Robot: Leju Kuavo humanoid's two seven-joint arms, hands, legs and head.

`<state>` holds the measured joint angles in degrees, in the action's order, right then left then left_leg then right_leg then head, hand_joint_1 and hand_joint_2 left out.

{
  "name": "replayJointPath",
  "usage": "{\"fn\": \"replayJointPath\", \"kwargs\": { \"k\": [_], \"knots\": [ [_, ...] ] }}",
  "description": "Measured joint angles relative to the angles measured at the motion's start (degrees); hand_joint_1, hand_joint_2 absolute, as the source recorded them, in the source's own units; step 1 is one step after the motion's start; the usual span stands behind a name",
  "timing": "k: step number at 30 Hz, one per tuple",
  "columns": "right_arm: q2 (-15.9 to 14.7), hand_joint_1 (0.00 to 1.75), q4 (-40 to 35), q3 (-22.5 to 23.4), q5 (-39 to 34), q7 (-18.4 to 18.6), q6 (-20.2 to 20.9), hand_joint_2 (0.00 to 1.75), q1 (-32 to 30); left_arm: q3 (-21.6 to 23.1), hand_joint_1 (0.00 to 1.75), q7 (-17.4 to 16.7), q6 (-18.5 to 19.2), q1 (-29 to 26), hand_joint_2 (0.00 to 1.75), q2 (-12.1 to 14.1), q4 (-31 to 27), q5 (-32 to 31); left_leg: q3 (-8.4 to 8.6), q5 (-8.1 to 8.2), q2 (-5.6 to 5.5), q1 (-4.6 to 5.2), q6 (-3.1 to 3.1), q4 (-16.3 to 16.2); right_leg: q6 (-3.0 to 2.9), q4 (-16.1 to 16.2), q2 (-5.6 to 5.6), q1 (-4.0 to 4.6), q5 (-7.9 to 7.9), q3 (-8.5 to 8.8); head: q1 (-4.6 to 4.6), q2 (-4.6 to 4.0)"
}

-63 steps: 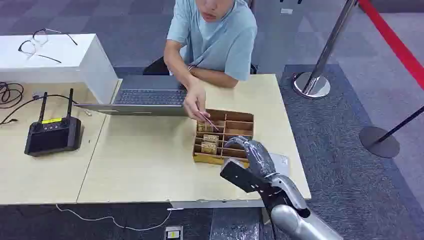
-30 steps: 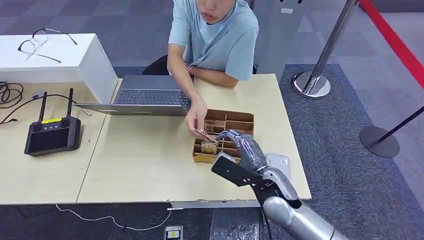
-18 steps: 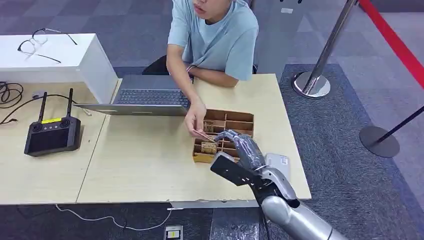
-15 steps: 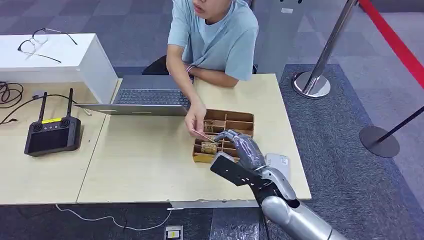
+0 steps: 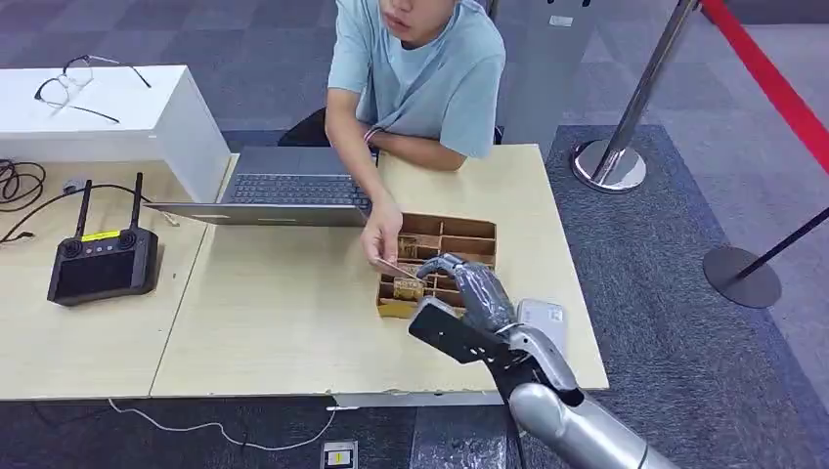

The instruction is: Pass the card to the sensor for recognition and then transmit it.

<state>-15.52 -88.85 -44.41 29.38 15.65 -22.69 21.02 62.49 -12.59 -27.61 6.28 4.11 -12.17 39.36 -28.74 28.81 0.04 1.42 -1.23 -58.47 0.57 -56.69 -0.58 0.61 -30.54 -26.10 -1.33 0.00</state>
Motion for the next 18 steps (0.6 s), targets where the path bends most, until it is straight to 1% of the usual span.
{"fn": "replayJointPath", "kwargs": {
  "k": [4,8,10,18],
  "knots": [
    [0.72,0.79,0.02,-0.52,-0.17,-0.33,0.02,1.75,0.70,0.00,0.00,0.00,0.17,0.00,1.75,0.00,0.00,-0.02,-0.01,0.00,0.00,0.00,0.00,0.00,0.00,0.00,0.00,0.00,0.00,-0.01,0.00,0.00],
    [1.09,0.82,0.04,-0.83,-0.20,-0.37,0.17,1.75,1.25,0.00,0.00,0.00,0.35,0.00,1.75,-0.02,0.00,-0.13,-0.01,0.00,0.00,0.00,0.00,0.00,0.00,-0.01,0.00,0.00,0.00,-0.01,0.00,0.00],
    [1.29,0.80,0.11,-0.87,-0.35,-0.57,0.24,1.75,1.46,0.00,0.00,0.00,0.35,0.00,1.75,-0.02,0.00,-0.13,-0.01,0.00,0.00,0.00,0.00,0.00,0.00,-0.01,0.00,0.00,0.00,-0.01,0.02,0.00],
    [1.79,0.82,0.72,-1.03,-1.14,-1.03,0.22,1.75,2.07,0.07,0.00,0.02,0.33,0.01,1.75,0.00,0.00,-0.77,-0.03,0.00,0.00,0.00,0.00,0.00,0.00,-0.01,0.00,0.00,0.00,-0.01,0.00,0.00]
  ]
}}
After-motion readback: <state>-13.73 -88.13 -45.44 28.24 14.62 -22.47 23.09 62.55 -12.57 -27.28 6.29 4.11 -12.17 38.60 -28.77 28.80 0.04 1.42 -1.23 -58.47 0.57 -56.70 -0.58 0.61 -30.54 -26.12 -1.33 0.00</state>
